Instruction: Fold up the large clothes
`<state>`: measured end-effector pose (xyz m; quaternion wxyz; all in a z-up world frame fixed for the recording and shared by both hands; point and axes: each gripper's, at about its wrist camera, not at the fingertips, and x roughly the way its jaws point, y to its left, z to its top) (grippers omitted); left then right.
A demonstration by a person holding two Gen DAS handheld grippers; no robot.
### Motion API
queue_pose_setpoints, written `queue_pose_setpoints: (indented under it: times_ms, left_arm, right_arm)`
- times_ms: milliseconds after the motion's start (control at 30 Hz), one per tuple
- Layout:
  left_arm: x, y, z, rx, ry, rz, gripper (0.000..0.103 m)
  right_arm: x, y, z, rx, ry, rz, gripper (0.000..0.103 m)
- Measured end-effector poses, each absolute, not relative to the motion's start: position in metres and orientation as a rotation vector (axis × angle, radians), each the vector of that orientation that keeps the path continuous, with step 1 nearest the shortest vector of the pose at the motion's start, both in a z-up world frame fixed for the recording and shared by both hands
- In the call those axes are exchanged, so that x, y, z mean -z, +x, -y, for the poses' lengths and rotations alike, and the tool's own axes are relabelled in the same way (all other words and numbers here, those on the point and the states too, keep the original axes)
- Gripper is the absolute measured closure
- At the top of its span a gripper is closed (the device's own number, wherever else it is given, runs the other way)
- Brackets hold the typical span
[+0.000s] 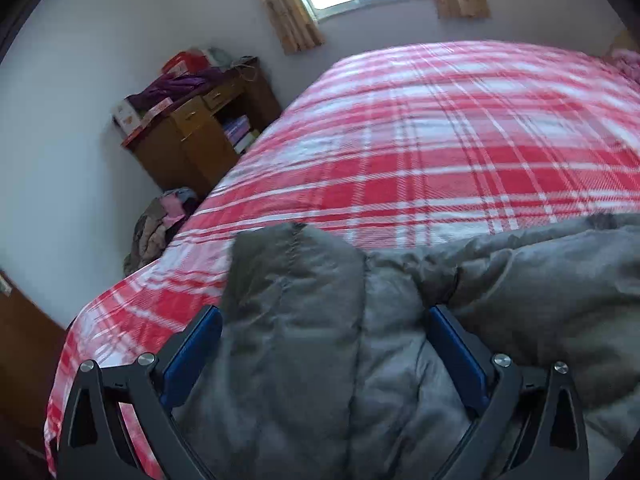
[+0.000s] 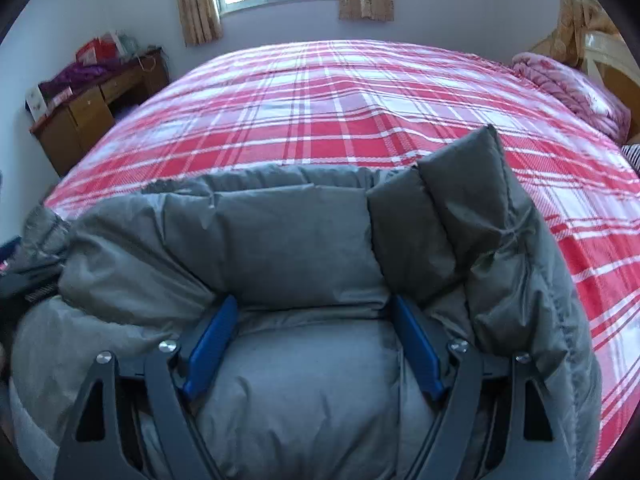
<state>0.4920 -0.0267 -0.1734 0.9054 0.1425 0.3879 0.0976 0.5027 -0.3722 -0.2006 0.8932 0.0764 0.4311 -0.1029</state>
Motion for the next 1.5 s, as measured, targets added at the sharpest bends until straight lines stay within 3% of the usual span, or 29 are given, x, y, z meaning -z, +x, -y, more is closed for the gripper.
queue_pose_setpoints:
  times_ms: [167,300,567,1233,1400,1500]
  left_arm:
    - [0.130,0.443,0.032,-0.171,0.249,-0.666,0.001]
    - [0.143,0.443,0.054,-0.175,0.338,-0.656,0.001]
    - [0.182,0.470,0.047,-0.172,0.275,-0.770,0.001]
    - [0.192,0.480,0.051,-0.171,0.319,-0.832,0.001]
    - [0.142,0.421,0.011,-0.178,0.264,-0.773,0.001]
    - [0.149,0.379,-0.021,-0.232,0.294,-0.766,0.001]
  right_arm:
    - [0.169,0.499,0.355,0.310,0.097,-0.877,0.022]
    - [0.140,0.510,0.318,0.249,0.105,-0.788,0.022]
    - [0.188,0.547,0.310,0.206,0.078,-0.884,0.019]
    - [0.202,0.560,0.299,0.226,0.013,-0.922,0.013]
    - [0.179,0.541,0.294,0.167,-0.032,-0.972,0.014]
    - [0.159,0.498,0.289,0.175,-0.075,-0.915,0.007]
